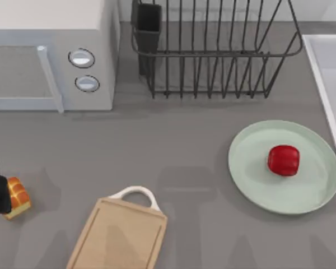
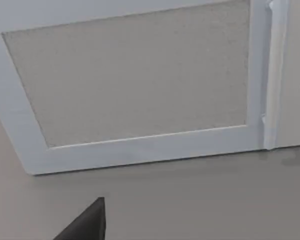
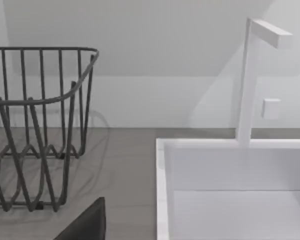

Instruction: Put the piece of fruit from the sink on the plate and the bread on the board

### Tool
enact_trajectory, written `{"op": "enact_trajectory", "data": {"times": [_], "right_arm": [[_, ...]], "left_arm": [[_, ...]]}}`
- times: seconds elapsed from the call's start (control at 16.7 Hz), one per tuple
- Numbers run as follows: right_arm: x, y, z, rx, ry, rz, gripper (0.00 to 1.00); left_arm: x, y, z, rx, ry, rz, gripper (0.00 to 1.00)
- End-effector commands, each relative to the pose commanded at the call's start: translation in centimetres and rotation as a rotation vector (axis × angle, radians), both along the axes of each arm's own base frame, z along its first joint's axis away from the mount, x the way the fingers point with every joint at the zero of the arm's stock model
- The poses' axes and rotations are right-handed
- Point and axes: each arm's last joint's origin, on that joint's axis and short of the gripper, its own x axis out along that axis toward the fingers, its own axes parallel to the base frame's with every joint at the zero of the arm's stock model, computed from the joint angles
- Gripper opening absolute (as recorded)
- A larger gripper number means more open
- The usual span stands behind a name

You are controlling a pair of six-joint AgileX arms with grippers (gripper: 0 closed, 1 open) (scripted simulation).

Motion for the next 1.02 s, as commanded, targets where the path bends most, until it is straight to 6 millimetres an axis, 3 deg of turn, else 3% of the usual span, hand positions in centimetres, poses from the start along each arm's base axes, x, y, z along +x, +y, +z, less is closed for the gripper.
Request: {"op": "enact_trajectory", "data": {"times": [0.24, 0.54, 1.02], "right_arm": [[0.0, 0.0, 0.0, 0.0, 0.0, 0.0, 1.0], [0.0, 0.0, 0.0, 0.0, 0.0, 0.0, 1.0], [0.0, 0.0, 0.0, 0.0, 0.0, 0.0, 1.0]], "left_arm": [[2.2, -0.1, 1.8, 0.145, 0.265, -0.067, 1.0], [6.6, -0.4, 3.0, 0.323, 0.624, -0.22, 1.0], [14.0, -0.9, 1.0, 0.5, 1.092, -0.538, 1.0]]}}
